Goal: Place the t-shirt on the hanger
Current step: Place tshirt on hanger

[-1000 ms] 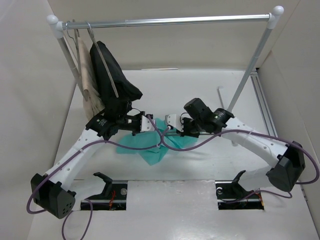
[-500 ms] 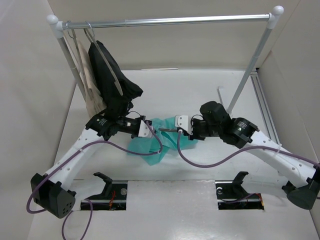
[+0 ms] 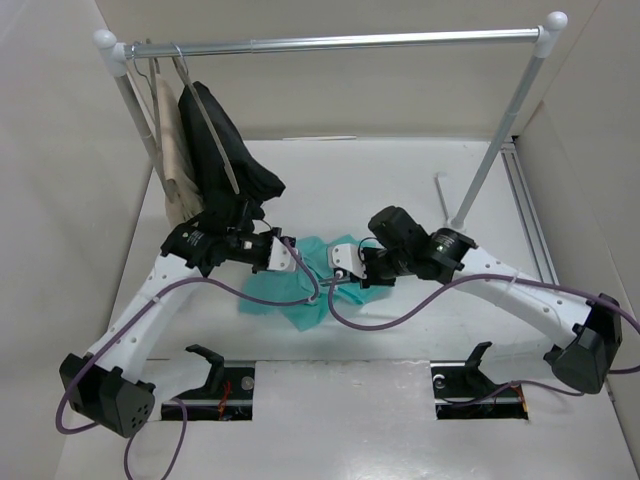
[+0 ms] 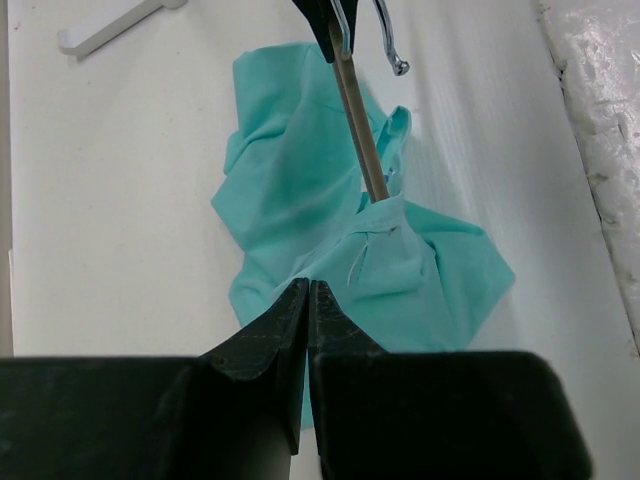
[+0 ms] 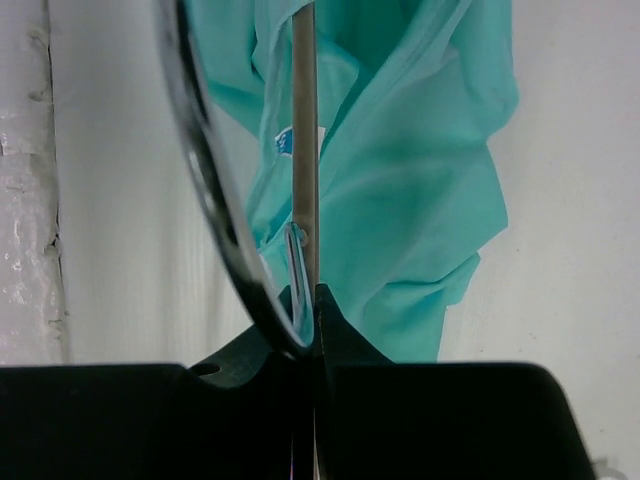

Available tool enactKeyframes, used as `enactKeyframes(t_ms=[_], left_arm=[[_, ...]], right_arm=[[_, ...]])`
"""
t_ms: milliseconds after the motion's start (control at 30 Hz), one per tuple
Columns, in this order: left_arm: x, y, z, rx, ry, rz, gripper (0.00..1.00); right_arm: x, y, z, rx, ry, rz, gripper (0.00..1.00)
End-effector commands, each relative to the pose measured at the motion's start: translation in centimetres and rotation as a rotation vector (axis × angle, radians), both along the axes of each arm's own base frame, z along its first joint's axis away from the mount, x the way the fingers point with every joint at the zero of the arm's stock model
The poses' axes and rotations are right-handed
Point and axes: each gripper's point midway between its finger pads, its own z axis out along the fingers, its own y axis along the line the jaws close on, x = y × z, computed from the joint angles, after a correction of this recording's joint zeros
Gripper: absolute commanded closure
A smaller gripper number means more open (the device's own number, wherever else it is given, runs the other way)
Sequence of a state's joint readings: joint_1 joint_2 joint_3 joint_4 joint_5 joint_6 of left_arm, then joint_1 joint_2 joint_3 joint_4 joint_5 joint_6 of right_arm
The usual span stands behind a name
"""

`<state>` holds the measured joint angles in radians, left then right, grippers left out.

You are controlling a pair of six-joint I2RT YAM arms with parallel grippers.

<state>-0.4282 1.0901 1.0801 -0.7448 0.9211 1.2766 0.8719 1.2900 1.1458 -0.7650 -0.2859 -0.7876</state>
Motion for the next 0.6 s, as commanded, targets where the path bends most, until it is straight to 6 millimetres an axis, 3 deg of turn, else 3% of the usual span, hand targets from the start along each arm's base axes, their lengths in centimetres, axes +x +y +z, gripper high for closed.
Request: enactKeyframes(t_ms=[0,133,367,567], left_arm=[[-0.9,-0.2,1.1,-0.042,-0.007,-0.026,1.00],[-1.4,1.1,-2.0,0.063,0.050,-0.014,0.90],[-3.9,2.0,-4.3,0.130,0.196,-0.065,0.53],[-4.6,2.2,-5.5,0.154,0.298,-0.032,0.44]], right_arm=[[-0.1,1.8,3.4,0.095,-0.064,0.081,1.00],[-0.5,1.9,3.6,0.126,-0.053,0.080,1.00],[-0.6,2.4,3.8,0.175,-0.051,0.071,1.00],[-0.5,2.6,3.8,0.188,-0.054,0.065,1.00]])
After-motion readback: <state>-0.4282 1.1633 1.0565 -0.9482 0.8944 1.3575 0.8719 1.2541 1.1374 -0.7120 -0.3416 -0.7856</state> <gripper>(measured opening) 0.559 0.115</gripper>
